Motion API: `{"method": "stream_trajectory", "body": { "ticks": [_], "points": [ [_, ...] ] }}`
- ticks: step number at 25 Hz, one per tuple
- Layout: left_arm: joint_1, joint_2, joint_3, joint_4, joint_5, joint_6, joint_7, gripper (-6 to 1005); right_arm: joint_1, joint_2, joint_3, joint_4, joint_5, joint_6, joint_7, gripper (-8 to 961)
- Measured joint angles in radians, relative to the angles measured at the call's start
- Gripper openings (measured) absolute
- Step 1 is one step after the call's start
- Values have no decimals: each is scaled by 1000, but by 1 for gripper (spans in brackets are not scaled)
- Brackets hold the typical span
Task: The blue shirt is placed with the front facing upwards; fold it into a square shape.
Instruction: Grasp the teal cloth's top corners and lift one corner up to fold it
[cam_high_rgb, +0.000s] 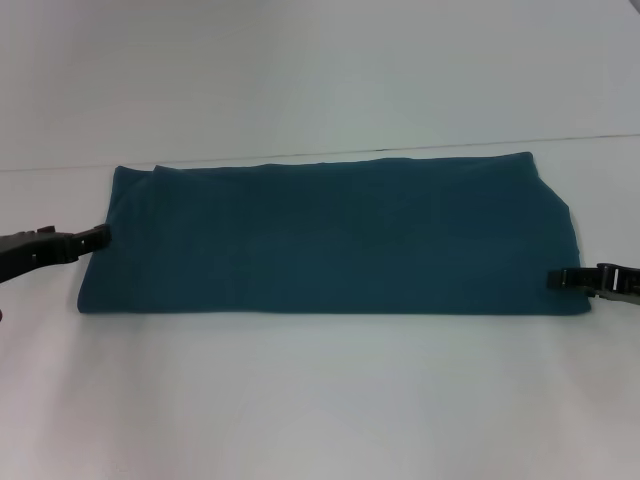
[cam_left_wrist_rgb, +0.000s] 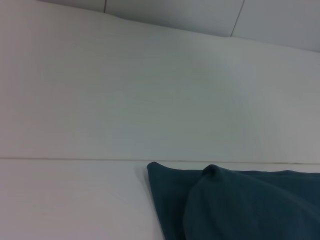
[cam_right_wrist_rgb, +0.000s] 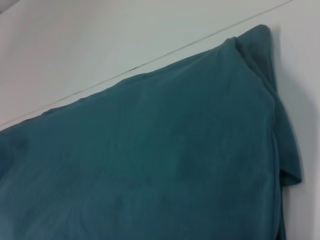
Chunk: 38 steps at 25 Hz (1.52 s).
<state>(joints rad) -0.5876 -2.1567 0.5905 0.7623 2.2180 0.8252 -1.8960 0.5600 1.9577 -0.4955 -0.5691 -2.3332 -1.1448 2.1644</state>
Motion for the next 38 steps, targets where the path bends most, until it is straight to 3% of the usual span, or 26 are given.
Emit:
{"method": "stream_trajectory", "body": {
  "ticks": [11, 22, 27, 38],
  "points": [
    [6, -2, 0, 2, 0, 3, 0, 861, 1, 13, -37, 1, -3, 36, 8, 293],
    [18, -1, 0, 4, 13, 45, -2, 861, -8, 14, -30, 2, 3, 30, 3, 80],
    [21, -2, 0, 0, 55, 57, -8, 862, -8, 12, -28, -5, 3, 25, 2, 3],
    [22, -4, 12, -9, 64, 78, -3, 860, -8, 9, -26, -7, 3, 23, 2, 11]
  ]
}}
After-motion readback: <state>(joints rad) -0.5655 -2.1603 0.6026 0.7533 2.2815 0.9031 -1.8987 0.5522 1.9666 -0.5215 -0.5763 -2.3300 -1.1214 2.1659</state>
